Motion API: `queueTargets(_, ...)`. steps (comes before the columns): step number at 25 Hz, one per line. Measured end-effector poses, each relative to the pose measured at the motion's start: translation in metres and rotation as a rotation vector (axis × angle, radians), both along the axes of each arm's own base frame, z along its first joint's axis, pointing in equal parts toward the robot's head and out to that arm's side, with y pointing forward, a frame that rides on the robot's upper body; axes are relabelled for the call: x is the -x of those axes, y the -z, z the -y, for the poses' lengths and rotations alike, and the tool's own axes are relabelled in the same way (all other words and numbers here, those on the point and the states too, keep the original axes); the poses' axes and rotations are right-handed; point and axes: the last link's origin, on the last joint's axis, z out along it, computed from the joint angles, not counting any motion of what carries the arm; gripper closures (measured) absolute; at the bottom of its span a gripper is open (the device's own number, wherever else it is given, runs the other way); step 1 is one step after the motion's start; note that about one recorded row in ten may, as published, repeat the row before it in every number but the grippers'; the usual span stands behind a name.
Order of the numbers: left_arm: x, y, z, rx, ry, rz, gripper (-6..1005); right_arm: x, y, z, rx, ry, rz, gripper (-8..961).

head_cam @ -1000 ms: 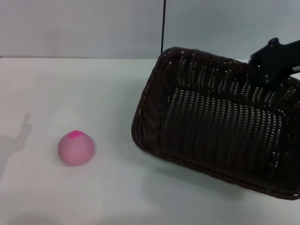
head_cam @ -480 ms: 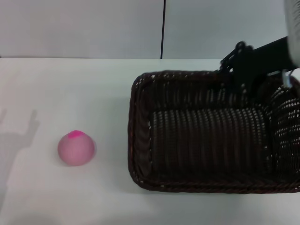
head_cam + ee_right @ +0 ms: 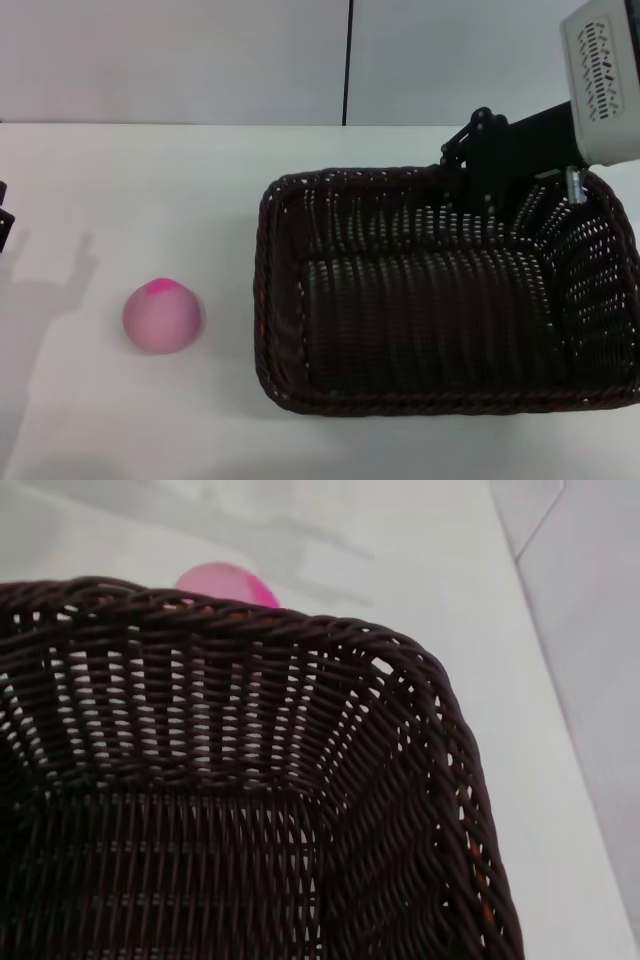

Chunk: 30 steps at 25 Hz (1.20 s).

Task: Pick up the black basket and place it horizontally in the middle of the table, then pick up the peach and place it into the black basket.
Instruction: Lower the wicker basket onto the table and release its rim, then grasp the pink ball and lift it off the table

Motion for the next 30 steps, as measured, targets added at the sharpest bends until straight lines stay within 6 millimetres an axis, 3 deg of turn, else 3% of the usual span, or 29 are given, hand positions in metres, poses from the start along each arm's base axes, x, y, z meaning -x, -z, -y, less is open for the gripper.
queueTargets(8,0.000,-0.001,0.000,0.000,0.006,-0.002,215,-0.005,0.001,0.004,-0.018,0.031,-0.046,731)
queueTargets(10,0.000,-0.001,0.001,0.007,0.008,-0.002,215,-0.007,0.002,0.005,-0.028,0.039,-0.057,520)
queueTargets(14,0.000,0.000,0.002,0.032,0.021,-0.003,215,-0.006,-0.007,0.009,-0.063,0.053,-0.146,462)
queueTargets(19,0.001,-0.001,0.003,0.091,0.065,0.006,216,-0.007,-0.037,0.027,-0.107,0.102,-0.370,389)
queueTargets(20,0.002,-0.003,0.004,0.142,0.100,0.009,216,-0.011,-0.046,0.036,-0.124,0.131,-0.460,374)
queueTargets(21,0.004,-0.011,0.005,0.302,0.201,-0.016,216,-0.011,-0.046,0.036,-0.124,0.131,-0.460,374)
queueTargets(27,0.013,-0.016,0.007,0.557,0.224,-0.088,219,-0.041,-0.060,0.063,-0.212,0.288,-0.828,375)
queueTargets(29,0.016,-0.014,0.009,0.616,0.224,-0.128,220,-0.055,-0.061,0.070,-0.257,0.338,-0.944,375)
queueTargets(30,0.017,-0.014,0.010,0.634,0.222,-0.143,221,-0.071,-0.060,0.079,-0.305,0.383,-1.038,375)
